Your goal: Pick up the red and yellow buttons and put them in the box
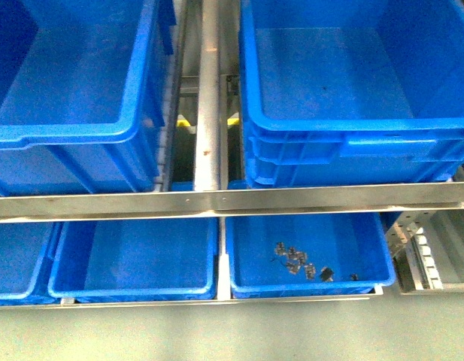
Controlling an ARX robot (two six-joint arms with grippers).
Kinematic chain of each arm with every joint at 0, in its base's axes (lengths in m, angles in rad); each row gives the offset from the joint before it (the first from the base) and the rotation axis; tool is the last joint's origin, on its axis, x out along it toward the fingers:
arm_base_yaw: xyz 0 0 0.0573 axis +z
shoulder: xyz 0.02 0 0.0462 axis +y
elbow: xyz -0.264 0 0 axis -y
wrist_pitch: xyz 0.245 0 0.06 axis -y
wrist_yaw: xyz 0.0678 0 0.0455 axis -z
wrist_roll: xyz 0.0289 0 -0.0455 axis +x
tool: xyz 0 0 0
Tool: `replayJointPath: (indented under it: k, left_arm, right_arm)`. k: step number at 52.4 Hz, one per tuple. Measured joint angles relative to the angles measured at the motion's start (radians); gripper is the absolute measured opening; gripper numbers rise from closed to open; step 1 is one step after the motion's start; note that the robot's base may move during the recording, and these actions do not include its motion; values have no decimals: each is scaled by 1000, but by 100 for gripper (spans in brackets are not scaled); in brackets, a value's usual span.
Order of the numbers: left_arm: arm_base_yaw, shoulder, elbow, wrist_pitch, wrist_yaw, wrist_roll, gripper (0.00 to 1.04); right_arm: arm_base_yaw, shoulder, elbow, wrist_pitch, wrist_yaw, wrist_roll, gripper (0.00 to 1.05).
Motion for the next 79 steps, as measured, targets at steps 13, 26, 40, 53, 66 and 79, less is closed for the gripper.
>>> replayJointPath:
  k: [13,26,40,53,66,79]
  left_arm:
    - [-2,-101,0,-101,-6,0,3]
    - [-2,-161,0,-161,-6,0,3]
    - [-2,-337,0,-356,-6,1,3]
    - [-2,-344,0,-362,-6,0,16]
    - [-2,-345,0,-362,-6,0,59]
    - [-2,-345,0,-363,-6,1,97]
  right_arm:
    - [23,11,6,2,-3,3,28]
    - [25,11,8,1,13,18,28]
    - [24,20,8,0,27,23,28]
    - [18,68,16,14,31,25,28]
    - [-34,281,163,48,-17,29,28]
    - [-65,678,549,-44,-4,101,28]
